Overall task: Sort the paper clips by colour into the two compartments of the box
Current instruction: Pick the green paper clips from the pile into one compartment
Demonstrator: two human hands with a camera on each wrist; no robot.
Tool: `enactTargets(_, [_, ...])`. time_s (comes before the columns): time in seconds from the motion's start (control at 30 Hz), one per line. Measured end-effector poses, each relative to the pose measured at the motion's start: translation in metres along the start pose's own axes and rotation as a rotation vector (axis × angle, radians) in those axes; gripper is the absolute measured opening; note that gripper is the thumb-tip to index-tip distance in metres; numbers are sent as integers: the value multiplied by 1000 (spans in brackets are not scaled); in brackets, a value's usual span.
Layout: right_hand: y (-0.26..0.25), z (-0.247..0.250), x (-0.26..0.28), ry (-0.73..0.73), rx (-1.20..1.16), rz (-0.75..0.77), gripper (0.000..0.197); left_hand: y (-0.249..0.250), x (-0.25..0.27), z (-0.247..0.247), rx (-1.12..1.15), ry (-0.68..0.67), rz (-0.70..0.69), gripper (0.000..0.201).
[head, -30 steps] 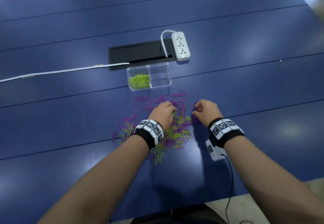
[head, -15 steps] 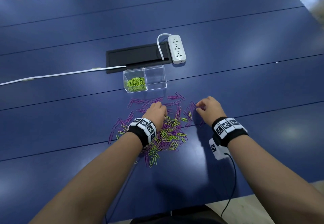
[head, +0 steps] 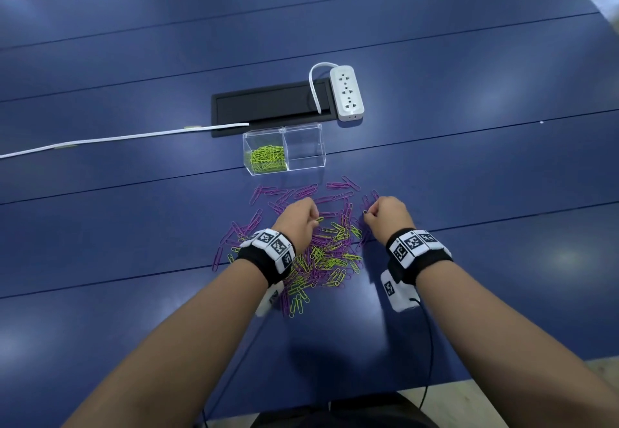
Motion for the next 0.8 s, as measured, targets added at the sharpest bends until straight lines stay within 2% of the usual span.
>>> enactTargets(0.13, [11,7,0,46,-138,-12,8,-10,6,6,342,58,40,23])
enactTargets(0.3, [21,18,-6,85,-409,28,22,-13,1,0,665,18,183,24])
enactTargets(0.37, [17,16,-9,53,-567,18,27,-7,-2,-3,641,6,188,18])
enactTargets(0.43, [10,9,-12,-17,-710,5,27,6,-4,-9,430,-24,162,14])
enactTargets(0.47, [3,7,-14,-42,-710,16,24,12,-5,-12,294,-33,149,13])
enactTargets(0.5, [-4,5,-16,-54,-654,54,20,16,-5,-15,175,-44,130,12])
enactTargets(0.57, [-20,5,-17,-67,-374,169,10,24,-6,-22,-21,-74,51,10])
enactTargets(0.67, [-35,-8,-18,-160,56,306,24,26,-7,-28,-156,-114,-27,15])
enactTargets(0.73, [-36,-13,-19,-188,188,355,19,25,-8,-26,-168,-116,-19,13])
enactTargets(0.8, [-33,-14,-20,-199,201,359,12,22,-8,-25,-172,-133,0,7])
Point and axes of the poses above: each hand's wrist, its own x-axis away from the middle knuckle, its own z-axis out of the back of the hand, y = z × x, the point moved 8 cm from there along -x, towards the middle knuckle, and after that the axes turned 7 degrees about -y, right-handed, at the moved point
